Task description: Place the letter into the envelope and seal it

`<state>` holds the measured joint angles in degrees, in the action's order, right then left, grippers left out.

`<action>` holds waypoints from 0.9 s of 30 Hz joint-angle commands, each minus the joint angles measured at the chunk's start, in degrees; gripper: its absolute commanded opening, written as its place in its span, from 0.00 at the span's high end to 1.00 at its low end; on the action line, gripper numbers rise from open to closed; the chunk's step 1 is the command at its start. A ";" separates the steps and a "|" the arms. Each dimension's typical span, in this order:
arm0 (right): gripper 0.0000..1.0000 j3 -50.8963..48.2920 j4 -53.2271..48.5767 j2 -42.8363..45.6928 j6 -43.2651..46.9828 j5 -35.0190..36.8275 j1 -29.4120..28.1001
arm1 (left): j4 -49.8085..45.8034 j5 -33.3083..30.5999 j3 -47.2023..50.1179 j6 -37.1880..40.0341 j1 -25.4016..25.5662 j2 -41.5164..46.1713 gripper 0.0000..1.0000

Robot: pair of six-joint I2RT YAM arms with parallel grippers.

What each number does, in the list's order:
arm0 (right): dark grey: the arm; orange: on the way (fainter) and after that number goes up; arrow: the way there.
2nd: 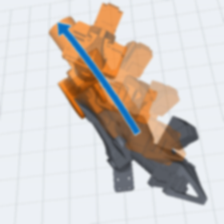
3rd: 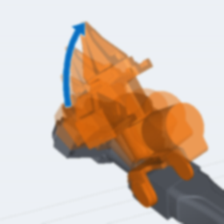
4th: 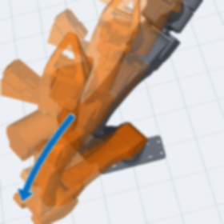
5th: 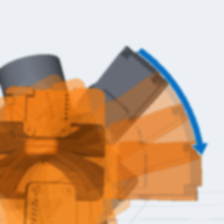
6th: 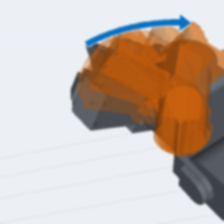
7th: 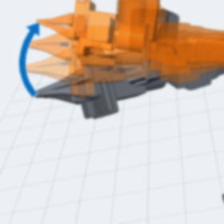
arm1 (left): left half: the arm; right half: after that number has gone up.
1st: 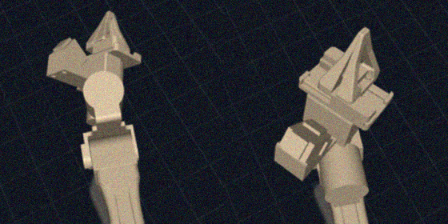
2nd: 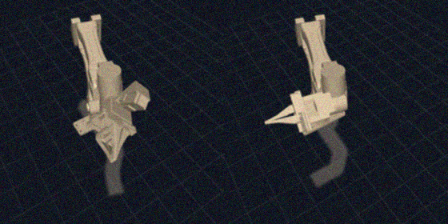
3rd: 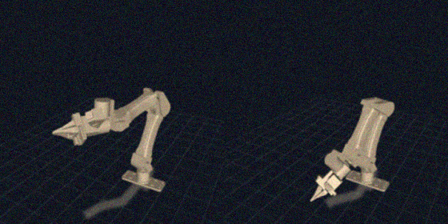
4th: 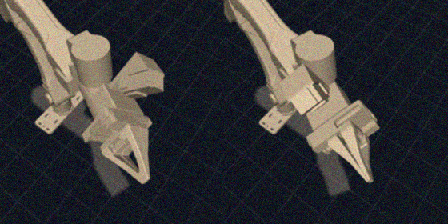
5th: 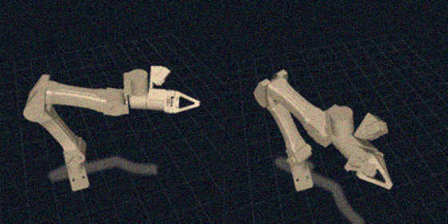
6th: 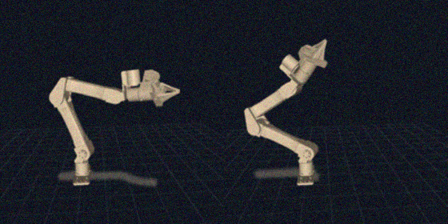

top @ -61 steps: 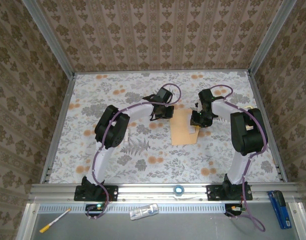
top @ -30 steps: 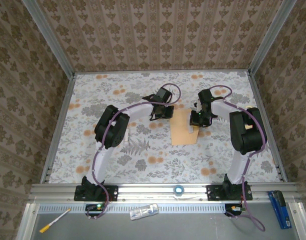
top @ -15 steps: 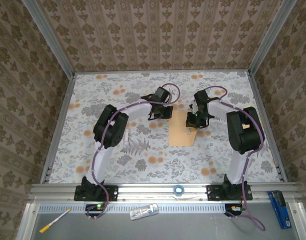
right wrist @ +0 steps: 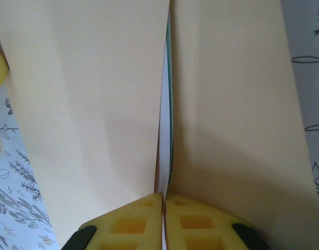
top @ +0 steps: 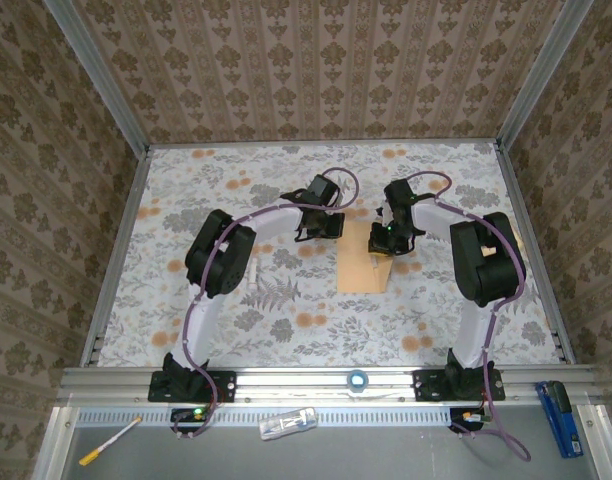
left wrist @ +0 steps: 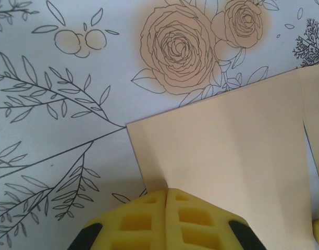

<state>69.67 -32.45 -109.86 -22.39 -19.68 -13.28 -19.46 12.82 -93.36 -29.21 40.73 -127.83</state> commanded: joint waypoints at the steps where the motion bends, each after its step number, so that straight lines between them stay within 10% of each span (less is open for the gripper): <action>1: 0.89 -0.06 -0.91 0.30 -2.60 2.32 -0.52 | -3.49 -0.53 1.84 -1.47 -0.05 0.70 1.00; 27: 0.71 1.75 -5.87 7.67 -3.78 6.52 1.76 | -2.60 -1.30 3.50 -2.34 -0.17 1.79 1.00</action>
<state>70.22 -36.18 -103.63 -26.81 -14.46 -11.75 -18.50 12.60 -91.61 -30.48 40.73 -126.89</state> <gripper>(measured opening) 0.287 0.056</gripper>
